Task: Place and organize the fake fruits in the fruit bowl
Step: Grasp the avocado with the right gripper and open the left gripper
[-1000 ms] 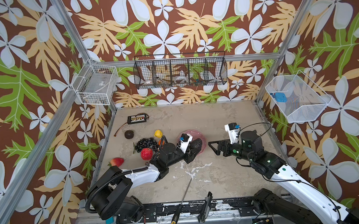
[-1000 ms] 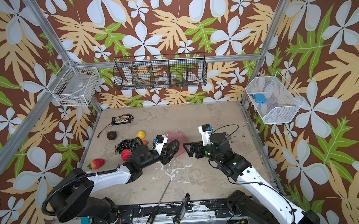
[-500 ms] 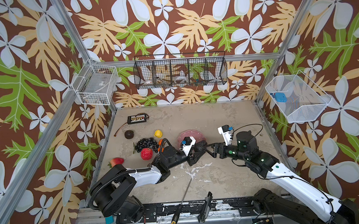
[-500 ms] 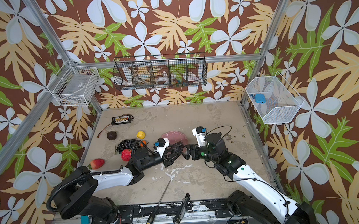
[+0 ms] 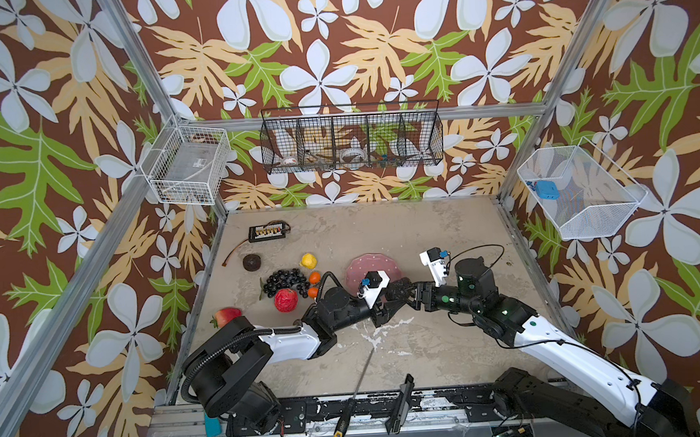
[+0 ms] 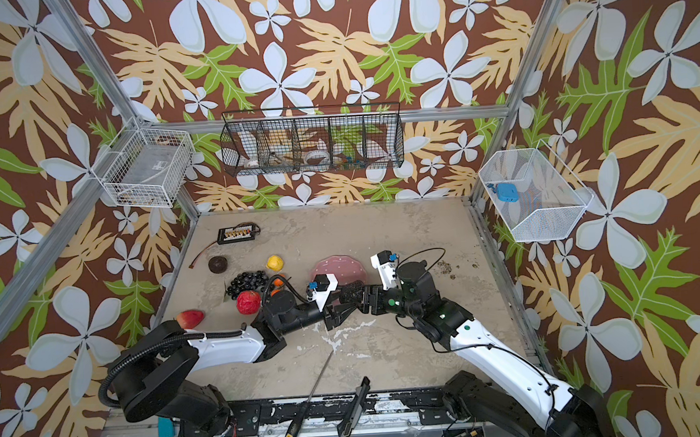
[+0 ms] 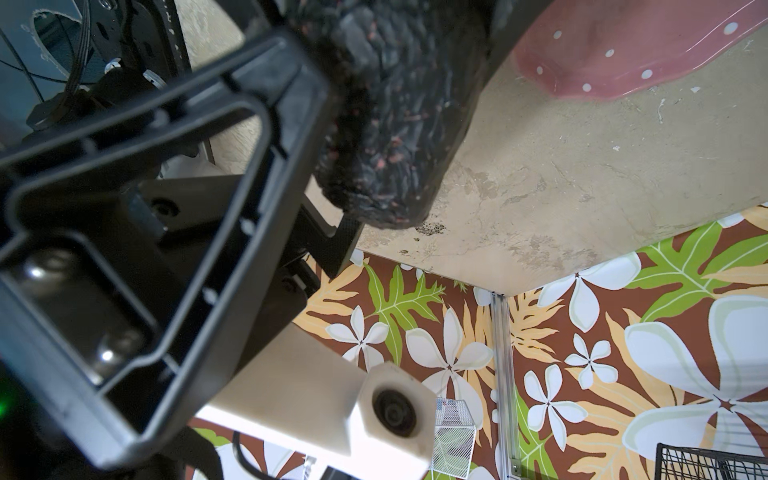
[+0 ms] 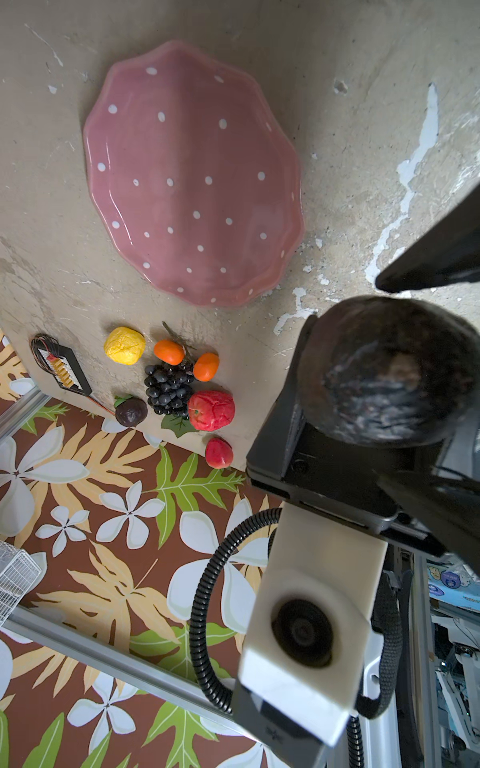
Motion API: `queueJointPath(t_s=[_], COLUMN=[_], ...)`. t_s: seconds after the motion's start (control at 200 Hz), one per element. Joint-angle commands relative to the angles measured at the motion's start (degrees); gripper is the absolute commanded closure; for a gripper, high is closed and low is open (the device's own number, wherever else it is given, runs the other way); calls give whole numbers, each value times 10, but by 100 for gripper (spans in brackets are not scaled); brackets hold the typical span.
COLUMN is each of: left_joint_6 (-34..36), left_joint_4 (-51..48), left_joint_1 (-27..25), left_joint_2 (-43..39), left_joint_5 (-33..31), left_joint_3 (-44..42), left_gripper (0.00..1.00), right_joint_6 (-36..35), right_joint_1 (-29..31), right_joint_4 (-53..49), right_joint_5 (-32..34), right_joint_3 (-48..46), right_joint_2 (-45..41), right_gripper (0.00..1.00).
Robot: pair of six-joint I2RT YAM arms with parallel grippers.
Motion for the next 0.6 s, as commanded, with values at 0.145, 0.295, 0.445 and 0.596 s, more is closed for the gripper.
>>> queueJointPath(t_s=[0.145, 0.295, 0.445, 0.596], left_joint_6=[13, 15, 14, 4], left_joint_4=[25, 24, 21, -33], left_joint_1=[-9, -15, -18, -18], left_joint_2=[8, 15, 17, 9], left_joint_5=[-5, -8, -14, -38], left_joint_3=[11, 14, 14, 27], left_gripper=[51, 50, 46, 27], right_joint_6=[-4, -6, -10, -25], right_joint_1=[2, 2, 2, 1], right_joint_4=[14, 11, 6, -10], right_joint_5=[-8, -1, 11, 36], right_joint_3=[-3, -7, -7, 7], right_joint_2=[4, 0, 0, 2], right_gripper=[42, 48, 52, 52])
